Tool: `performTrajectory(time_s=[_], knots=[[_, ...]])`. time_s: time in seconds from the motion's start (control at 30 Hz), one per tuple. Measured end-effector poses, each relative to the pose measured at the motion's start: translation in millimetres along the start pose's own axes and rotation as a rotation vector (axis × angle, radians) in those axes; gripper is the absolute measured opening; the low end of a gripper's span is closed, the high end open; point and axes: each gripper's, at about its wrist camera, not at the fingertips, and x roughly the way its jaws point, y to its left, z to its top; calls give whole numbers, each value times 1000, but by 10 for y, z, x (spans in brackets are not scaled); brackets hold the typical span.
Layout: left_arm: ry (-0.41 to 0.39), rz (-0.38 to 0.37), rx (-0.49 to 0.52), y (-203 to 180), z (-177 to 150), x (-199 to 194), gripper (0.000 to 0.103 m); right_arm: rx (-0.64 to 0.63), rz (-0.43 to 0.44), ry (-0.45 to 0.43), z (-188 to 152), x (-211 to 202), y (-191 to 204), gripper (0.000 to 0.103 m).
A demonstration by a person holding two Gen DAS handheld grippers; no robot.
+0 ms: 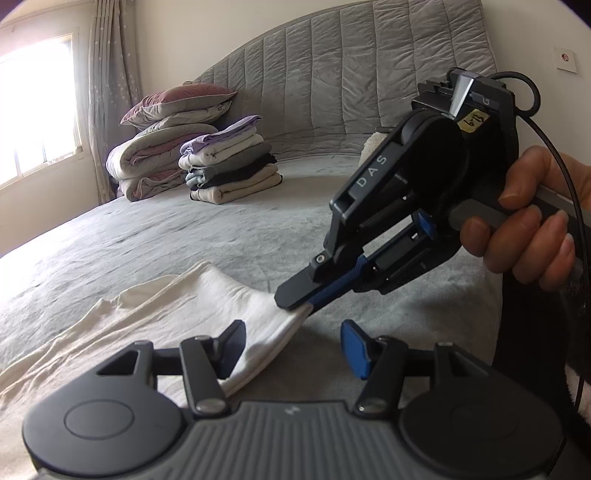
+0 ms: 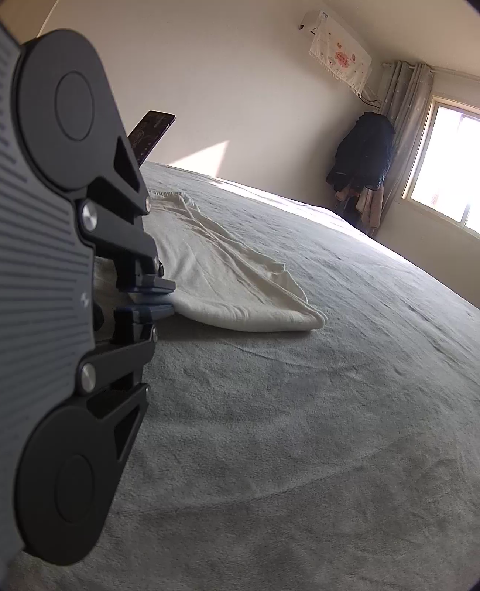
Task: Fold clothes
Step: 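Pinch the T-shirt end with the right gripper while the left gripper pinches beside it, then fold the held shirt end over the shirt with both grippers and release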
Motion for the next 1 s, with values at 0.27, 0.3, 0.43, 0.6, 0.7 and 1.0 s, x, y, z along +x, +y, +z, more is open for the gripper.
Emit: performTrajectory(time_s=[0.27, 0.3, 0.43, 0.6, 0.7, 1.0], knots=[[63, 60, 26, -40, 70, 196, 29, -12, 2, 14, 50, 56, 74, 8], [72, 70, 28, -44, 66, 221, 24, -19, -7, 23, 61, 83, 93, 8], [83, 96, 17, -53, 63, 261, 19, -36, -57, 23, 132, 139, 114, 17], [83, 127, -2, -67, 59, 253, 12, -28, -112, 1, 292, 244, 60, 29], [81, 147, -17, -72, 55, 239, 8, -65, -121, 2, 384, 387, 129, 34], [63, 151, -124, 12, 41, 184, 5, -168, -191, -35, 627, 868, 272, 15]])
